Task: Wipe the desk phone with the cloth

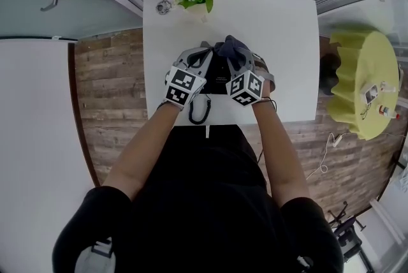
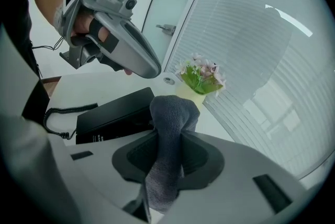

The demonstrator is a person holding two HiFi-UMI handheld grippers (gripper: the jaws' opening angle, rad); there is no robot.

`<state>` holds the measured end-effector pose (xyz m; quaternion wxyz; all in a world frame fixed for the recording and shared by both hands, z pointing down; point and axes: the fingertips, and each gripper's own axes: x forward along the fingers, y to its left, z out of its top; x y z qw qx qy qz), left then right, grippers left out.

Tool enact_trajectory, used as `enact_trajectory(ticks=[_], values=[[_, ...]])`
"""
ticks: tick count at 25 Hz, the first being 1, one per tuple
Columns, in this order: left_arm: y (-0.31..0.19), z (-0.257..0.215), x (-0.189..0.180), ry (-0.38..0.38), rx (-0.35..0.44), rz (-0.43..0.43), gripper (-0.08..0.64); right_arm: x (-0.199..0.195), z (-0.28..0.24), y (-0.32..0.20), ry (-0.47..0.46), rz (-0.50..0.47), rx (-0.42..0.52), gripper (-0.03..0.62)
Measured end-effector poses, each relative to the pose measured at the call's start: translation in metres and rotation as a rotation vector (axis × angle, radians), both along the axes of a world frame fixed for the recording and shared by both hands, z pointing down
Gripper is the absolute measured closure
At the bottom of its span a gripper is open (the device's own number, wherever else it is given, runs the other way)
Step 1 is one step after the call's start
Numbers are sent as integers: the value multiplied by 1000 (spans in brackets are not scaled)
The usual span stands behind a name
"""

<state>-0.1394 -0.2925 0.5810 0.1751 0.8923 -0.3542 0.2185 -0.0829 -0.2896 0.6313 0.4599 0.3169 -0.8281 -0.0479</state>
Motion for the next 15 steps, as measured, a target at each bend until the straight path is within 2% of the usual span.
enact_trajectory(ticks=[15], values=[[30, 18, 0, -3, -33, -12, 549, 2, 23, 46, -8, -15, -61, 483]])
